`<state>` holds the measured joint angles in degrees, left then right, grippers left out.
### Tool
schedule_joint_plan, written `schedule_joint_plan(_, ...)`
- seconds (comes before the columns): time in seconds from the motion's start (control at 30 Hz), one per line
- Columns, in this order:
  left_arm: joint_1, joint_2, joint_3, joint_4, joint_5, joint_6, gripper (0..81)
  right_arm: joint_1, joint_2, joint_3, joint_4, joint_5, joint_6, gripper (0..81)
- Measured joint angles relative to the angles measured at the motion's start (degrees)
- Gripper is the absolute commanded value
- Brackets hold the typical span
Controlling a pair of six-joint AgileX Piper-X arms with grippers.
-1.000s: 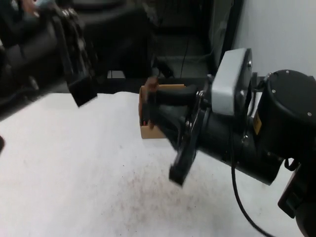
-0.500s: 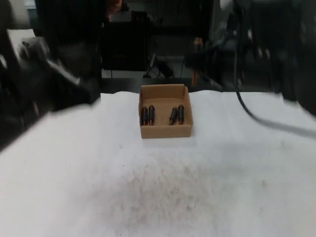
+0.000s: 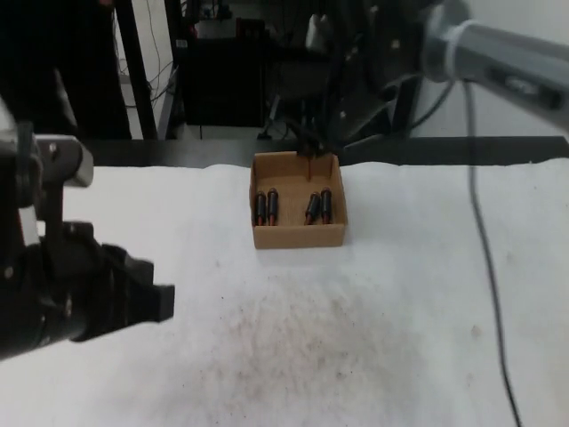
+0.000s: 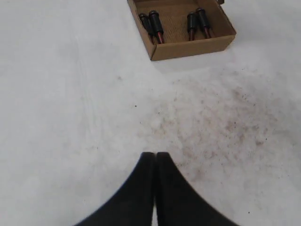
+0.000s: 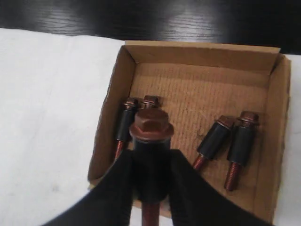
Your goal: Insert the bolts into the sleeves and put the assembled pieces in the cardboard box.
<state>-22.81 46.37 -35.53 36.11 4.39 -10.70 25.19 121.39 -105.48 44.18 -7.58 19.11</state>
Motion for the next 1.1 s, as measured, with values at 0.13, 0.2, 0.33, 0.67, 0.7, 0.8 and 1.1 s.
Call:
schedule_joint_plan(0.13,0.0,0.0,0.0,0.93,0.0,0.0,0.2,0.0,5.43,-5.81,3.66,0.05,0.46,0.9)
schedule_joint_plan(0.2,0.0,0.0,0.0,1.26,0.0,0.0,0.2,-0.15,7.54,-7.64,4.56,-0.03,0.97,0.9)
schedule_joint_plan(0.33,0.0,0.0,0.0,1.35,0.0,-0.44,0.2,-0.54,8.19,-7.89,4.11,-1.08,1.49,0.3)
schedule_joint_plan(0.67,0.0,0.0,0.0,1.35,0.0,-0.41,0.2,-0.81,8.19,-8.38,2.35,-7.32,1.49,45.2)
schedule_joint_plan(0.7,0.0,0.0,0.0,1.35,0.0,-0.41,0.2,-0.81,8.19,-8.38,2.16,-7.41,1.49,44.9)
schedule_joint_plan(0.8,0.0,0.0,0.0,1.35,0.0,-0.41,0.2,-0.81,8.19,-8.38,1.91,-7.49,1.57,31.6)
schedule_joint_plan(1.1,0.0,-2.33,0.0,1.28,0.0,-0.41,0.2,-2.06,5.88,-8.38,10.28,-7.81,1.18,0.8)
